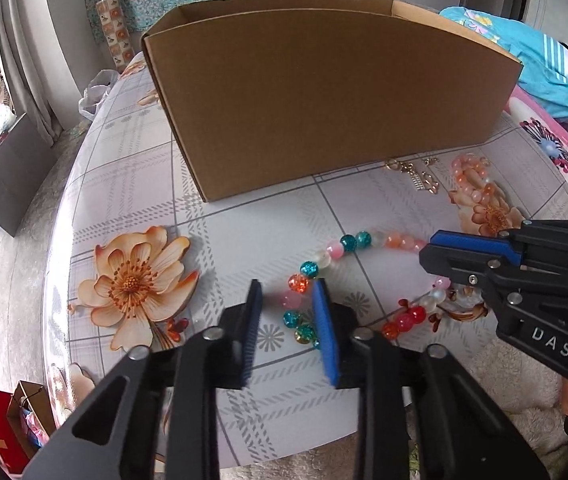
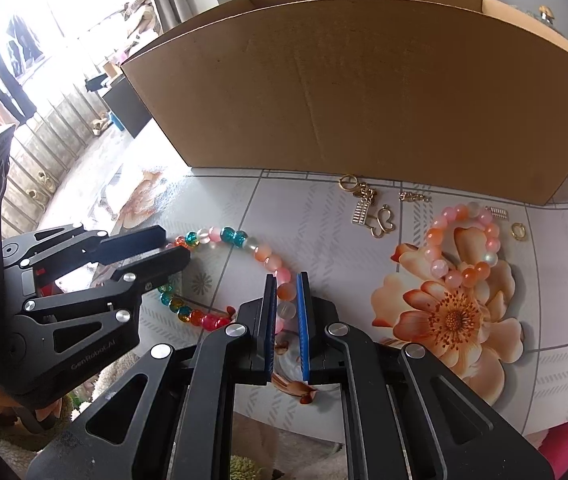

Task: Organize jewelry
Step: 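Close the right tool on the multicolored bead bracelet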

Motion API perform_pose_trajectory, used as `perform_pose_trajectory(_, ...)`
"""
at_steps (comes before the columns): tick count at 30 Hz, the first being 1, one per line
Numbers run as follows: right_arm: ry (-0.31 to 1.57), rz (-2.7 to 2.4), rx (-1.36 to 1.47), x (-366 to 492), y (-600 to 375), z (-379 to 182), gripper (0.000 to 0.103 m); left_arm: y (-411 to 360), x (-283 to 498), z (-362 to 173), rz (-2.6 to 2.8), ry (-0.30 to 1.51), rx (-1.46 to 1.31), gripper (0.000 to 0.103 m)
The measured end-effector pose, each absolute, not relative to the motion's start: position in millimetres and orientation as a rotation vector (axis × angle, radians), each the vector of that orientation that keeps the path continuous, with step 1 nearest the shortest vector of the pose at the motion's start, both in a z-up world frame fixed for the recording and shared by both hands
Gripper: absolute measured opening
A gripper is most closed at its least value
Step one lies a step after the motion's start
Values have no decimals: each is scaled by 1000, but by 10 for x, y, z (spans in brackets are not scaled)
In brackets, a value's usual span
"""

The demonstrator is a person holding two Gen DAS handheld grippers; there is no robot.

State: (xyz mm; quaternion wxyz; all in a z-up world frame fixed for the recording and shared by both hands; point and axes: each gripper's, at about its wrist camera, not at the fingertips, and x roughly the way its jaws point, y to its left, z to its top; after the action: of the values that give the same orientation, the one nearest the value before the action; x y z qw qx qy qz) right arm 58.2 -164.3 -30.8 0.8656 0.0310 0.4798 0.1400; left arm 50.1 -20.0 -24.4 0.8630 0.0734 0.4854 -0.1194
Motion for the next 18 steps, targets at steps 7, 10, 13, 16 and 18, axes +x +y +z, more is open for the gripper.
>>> perform_pose_trajectory(7,1011,291,72,591,-1635,-287,9,-269,533,-230,-260,1022,164,14)
perform_pose_trajectory(10,1016,293,72,613,-1608,-262,10,-279,544,-231,-262,1021,164,14)
perform_pose_trajectory(13,1015,293,55,617,-1577,-254,13,-279,552,-226,-264,1021,162,14)
perform_pose_trajectory(16,1012,291,31,616,-1527,-252,13,-284,551,-226,-266,1021,164,14)
perform_pose_trajectory(18,1009,288,15,614,-1492,-249,13,-282,551,-224,-268,1020,165,14)
